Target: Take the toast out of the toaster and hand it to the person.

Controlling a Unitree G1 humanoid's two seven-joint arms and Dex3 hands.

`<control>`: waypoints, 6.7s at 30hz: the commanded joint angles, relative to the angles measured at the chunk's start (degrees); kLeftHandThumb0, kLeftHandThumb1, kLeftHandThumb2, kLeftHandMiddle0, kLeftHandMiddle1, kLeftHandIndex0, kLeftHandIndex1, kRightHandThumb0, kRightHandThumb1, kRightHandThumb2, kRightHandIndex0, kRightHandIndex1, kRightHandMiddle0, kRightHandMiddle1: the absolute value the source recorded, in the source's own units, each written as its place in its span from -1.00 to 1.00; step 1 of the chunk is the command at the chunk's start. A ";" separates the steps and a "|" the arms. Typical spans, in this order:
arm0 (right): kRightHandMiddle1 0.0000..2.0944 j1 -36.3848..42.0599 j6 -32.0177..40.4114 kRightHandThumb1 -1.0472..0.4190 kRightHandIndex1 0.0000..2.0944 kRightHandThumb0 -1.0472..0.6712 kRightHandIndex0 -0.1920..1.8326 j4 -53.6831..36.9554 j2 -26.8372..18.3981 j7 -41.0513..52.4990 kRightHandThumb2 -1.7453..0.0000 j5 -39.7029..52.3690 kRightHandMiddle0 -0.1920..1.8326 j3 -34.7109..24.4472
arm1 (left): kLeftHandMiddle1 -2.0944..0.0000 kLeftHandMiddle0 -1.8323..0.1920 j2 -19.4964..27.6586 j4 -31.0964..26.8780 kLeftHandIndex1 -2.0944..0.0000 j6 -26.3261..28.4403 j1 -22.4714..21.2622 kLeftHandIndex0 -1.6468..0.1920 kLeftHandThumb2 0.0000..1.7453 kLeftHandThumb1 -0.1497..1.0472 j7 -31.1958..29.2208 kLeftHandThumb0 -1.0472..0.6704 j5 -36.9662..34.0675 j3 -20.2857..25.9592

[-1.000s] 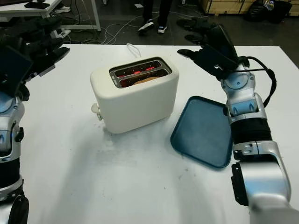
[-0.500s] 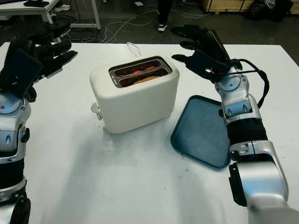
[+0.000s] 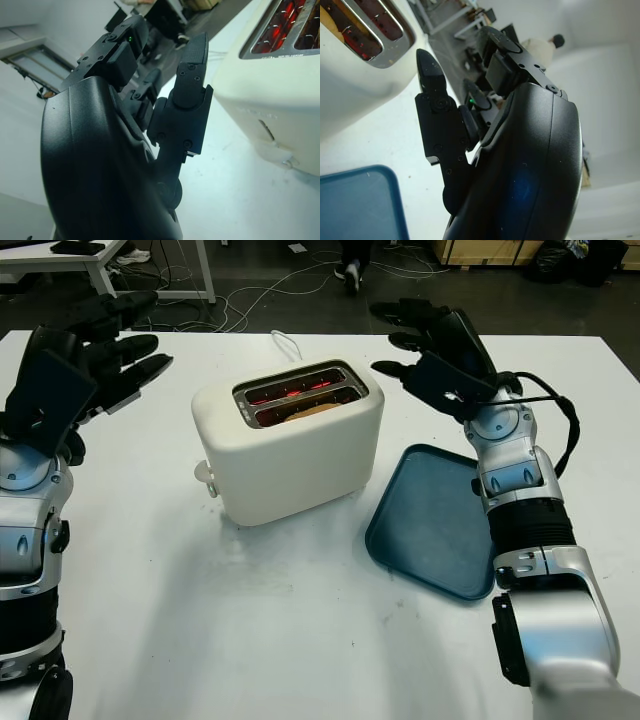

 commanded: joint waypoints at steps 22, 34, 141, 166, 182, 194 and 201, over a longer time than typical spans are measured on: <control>-0.99 0.83 1.27 -0.81 -0.98 -0.16 -0.11 -2.50 -0.72 -0.15 1.00 -1.28 -0.19 0.26 | 0.06 0.62 -0.84 -0.84 0.92 -0.74 -0.90 0.16 -0.93 0.77 0.26 -0.20 1.10 -1.62; -1.00 1.90 2.98 -0.83 -1.00 -0.09 -0.13 -4.57 -0.96 0.85 0.99 -0.94 -0.21 -0.17 | 0.05 0.63 -0.31 -1.25 0.90 -0.94 -0.20 0.16 -0.93 0.76 -0.52 -0.24 1.48 -1.37; -1.00 2.85 5.09 -0.82 -0.99 -0.19 -0.14 -6.86 0.37 1.63 1.00 -0.16 -0.20 0.35 | 0.00 0.66 -0.46 -1.13 0.69 -1.49 -0.02 0.30 -0.90 0.79 -1.58 -0.21 1.07 -0.99; -0.99 2.68 4.80 -0.81 -0.99 -0.17 -0.13 -6.48 0.57 1.93 1.00 0.58 -0.19 0.11 | 0.02 0.65 -0.77 -0.99 0.61 -1.45 -0.32 0.33 -0.88 0.76 -1.74 -0.12 0.66 -1.02; -0.98 2.59 4.38 -0.79 -0.97 -0.17 -0.07 -6.44 0.15 1.82 1.00 -0.46 -0.14 0.56 | 0.00 0.65 -0.70 -0.91 0.55 -1.76 -0.42 0.37 -0.84 0.72 -1.79 -0.12 0.43 -0.85; -0.99 2.82 6.12 -0.81 -0.98 -0.17 -0.09 -7.66 0.45 2.33 1.00 -0.33 -0.15 0.29 | 0.00 0.67 -0.80 -1.04 0.51 -1.43 -0.38 0.40 -0.81 0.70 -1.85 -0.15 0.07 -0.64; -1.00 3.02 6.11 -0.83 -0.99 -0.17 -0.10 -7.66 0.40 2.49 0.98 0.09 -0.17 0.07 | 0.00 0.67 -0.89 -0.98 0.50 -1.71 -0.31 0.42 -0.79 0.69 -1.76 -0.14 -0.03 -0.51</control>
